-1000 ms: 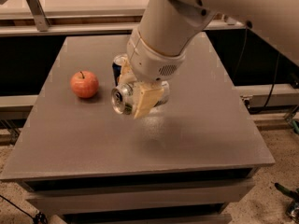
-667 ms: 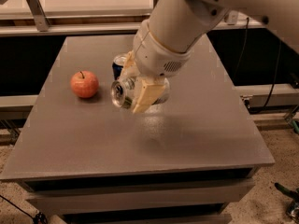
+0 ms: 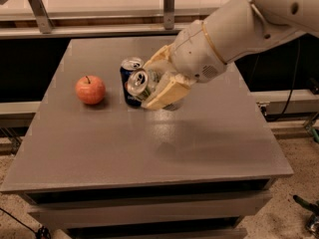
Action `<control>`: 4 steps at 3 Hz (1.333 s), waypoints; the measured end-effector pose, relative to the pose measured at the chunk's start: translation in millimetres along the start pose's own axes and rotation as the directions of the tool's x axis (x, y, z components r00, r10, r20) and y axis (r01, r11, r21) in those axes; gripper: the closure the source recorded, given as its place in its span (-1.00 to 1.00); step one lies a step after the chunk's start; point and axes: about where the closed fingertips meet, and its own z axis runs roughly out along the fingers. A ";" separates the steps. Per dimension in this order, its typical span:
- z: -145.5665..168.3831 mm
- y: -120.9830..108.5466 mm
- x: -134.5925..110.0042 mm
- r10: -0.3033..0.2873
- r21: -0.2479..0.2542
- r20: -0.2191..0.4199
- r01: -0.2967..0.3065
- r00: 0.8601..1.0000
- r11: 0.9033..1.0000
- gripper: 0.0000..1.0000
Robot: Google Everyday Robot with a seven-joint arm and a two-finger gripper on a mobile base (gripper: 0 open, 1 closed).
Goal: Place 7up can upright
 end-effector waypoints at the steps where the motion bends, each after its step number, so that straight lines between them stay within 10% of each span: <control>1: 8.0 2.4 16.5 0.077 0.045 0.199 -0.088 0.977 0.995 1.00; 3: 13.3 7.0 19.0 0.201 -0.003 0.442 -0.223 0.874 0.975 1.00; 4: 13.5 6.7 15.9 0.199 -0.005 0.442 -0.220 0.874 0.976 1.00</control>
Offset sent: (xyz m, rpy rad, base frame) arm 0.0052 -0.0084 -0.0277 0.5476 0.2328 -0.0331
